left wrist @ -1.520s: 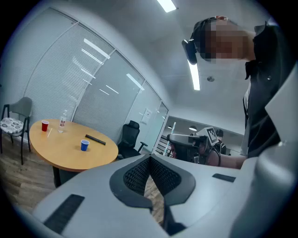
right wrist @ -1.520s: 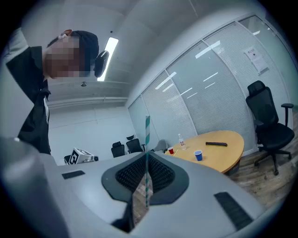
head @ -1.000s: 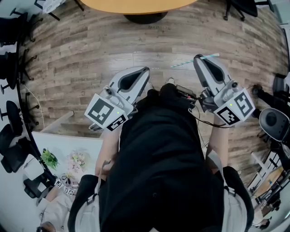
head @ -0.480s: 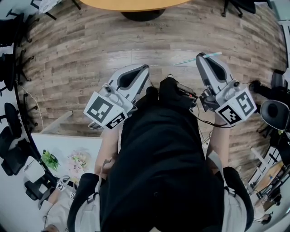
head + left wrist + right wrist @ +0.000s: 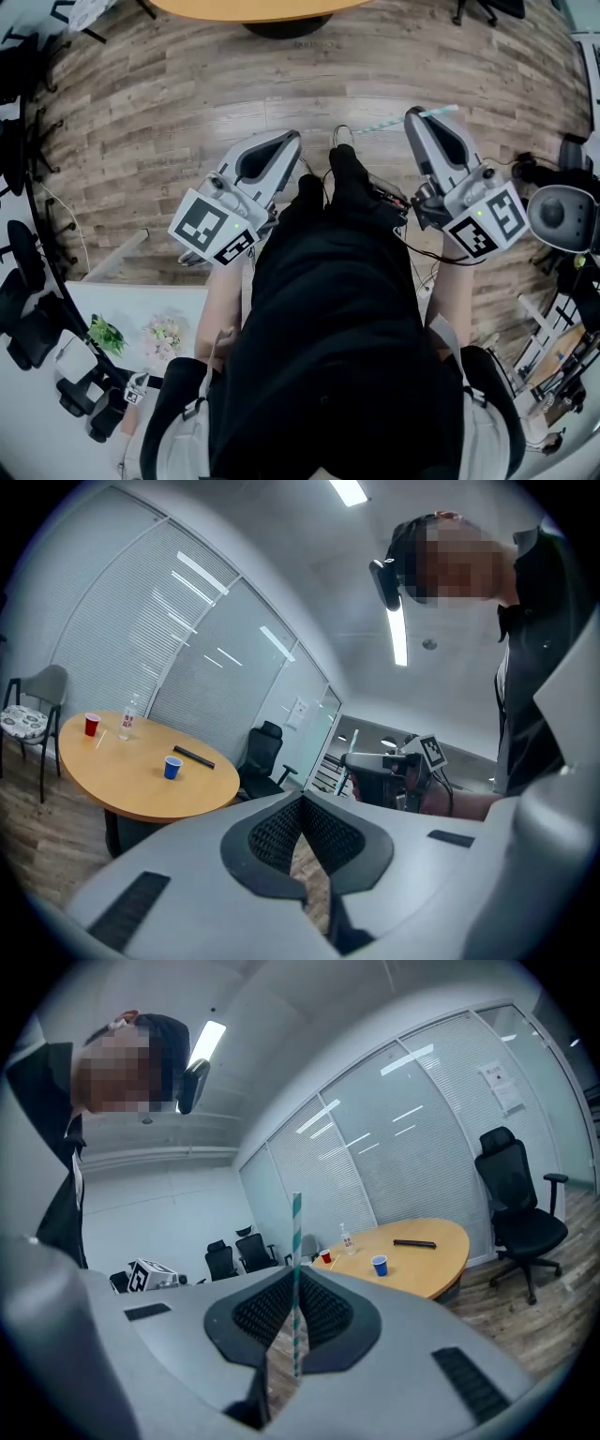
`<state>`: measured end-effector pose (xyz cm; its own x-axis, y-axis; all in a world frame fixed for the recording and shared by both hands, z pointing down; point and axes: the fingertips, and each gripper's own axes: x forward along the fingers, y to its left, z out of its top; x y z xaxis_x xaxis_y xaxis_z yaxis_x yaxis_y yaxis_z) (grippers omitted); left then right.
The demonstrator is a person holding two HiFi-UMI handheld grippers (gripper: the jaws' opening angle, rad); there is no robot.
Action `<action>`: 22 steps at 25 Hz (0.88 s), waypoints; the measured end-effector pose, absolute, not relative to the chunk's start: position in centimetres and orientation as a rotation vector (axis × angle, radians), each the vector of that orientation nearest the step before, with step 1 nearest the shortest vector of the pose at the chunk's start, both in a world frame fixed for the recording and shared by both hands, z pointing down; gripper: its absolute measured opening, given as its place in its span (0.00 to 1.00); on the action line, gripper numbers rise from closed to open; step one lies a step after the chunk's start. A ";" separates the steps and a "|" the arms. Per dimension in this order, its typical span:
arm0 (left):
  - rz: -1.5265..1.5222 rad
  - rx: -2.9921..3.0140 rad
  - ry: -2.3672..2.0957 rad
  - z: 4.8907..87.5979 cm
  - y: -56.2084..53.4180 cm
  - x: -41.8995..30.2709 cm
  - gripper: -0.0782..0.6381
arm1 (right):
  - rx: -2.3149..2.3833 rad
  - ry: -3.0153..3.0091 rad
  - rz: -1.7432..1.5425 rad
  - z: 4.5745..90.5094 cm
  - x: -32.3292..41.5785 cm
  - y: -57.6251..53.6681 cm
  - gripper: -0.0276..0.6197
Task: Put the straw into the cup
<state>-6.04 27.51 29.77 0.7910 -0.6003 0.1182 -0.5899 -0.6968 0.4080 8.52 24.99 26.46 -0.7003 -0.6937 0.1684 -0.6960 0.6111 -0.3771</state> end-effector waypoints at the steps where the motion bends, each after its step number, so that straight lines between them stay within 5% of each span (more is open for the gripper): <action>1: -0.028 2.552 -0.893 29.7 27.2 -5.7 0.12 | 1.214 -2.818 0.676 26.5 8.8 24.6 0.09; 22: 0.013 2.515 -1.046 28.5 17.2 3.0 0.12 | 0.967 -2.956 0.692 26.5 16.0 13.6 0.09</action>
<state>3.04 17.22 28.53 0.7179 -0.6766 0.1639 -0.6803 -0.6320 0.3712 15.98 13.62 26.51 -0.8149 -0.5725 0.0904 -0.5531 0.7215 -0.4166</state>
